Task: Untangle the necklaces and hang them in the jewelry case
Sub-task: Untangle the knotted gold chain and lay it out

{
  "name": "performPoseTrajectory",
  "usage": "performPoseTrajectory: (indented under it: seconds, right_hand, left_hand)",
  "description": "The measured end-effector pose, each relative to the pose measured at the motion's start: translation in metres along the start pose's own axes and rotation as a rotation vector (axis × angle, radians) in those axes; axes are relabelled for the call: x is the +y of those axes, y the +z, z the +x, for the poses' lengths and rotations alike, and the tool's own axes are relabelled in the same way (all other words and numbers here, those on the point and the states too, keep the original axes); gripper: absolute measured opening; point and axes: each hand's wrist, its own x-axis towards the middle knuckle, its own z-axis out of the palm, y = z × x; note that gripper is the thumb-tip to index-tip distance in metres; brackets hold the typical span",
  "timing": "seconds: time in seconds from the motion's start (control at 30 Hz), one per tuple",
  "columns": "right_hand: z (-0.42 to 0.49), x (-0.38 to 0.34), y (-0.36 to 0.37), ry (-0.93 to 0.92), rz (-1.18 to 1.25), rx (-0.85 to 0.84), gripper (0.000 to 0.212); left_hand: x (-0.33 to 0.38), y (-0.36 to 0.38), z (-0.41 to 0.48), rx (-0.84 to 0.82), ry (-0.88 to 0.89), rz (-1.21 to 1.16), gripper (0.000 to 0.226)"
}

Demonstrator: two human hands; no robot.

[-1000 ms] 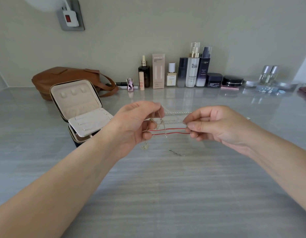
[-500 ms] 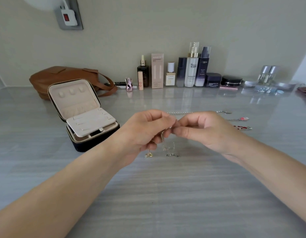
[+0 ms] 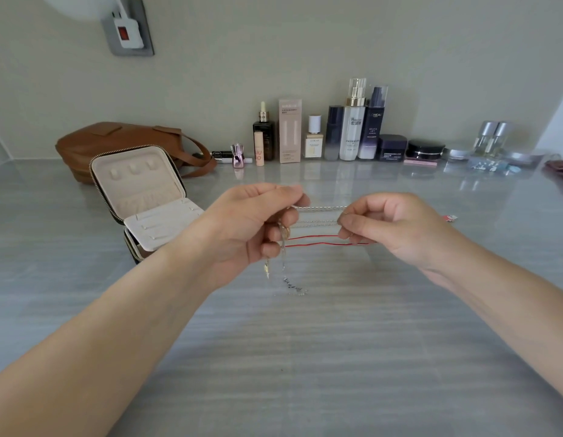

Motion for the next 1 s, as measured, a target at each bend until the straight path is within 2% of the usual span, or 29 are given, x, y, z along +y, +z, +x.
performPoseTrajectory:
  seconds: [0.27, 0.37, 0.47, 0.63, 0.77, 0.9, 1.0]
  right_hand:
    - [-0.006, 0.001, 0.012, -0.12, -0.277, -0.044, 0.014]
    - [-0.008, -0.003, 0.015, -0.19, -0.255, -0.056, 0.015]
    - [-0.014, -0.008, 0.018, -0.234, -0.223, -0.16, 0.015]
    - [-0.013, -0.002, 0.033, -0.211, -0.228, -0.258, 0.019]
    - [-0.013, 0.0, 0.038, -0.209, -0.239, -0.226, 0.021]
    - [-0.012, -0.003, 0.029, -0.179, -0.127, -0.197, 0.013]
    - [-0.012, -0.002, 0.033, -0.162, -0.107, -0.234, 0.021]
  left_hand:
    - [-0.002, 0.003, -0.001, -0.023, -0.03, 0.002, 0.02]
    - [-0.002, 0.002, -0.001, -0.018, -0.035, 0.004, 0.02]
    - [-0.002, 0.002, 0.0, -0.023, -0.039, 0.0, 0.02]
    - [-0.003, 0.004, 0.0, -0.031, -0.05, -0.006, 0.02]
    - [-0.003, 0.005, 0.0, -0.021, -0.056, -0.005, 0.02]
    - [-0.002, 0.001, 0.0, 0.012, -0.06, -0.044, 0.018]
    - [-0.002, 0.001, 0.001, 0.007, -0.074, -0.073, 0.017]
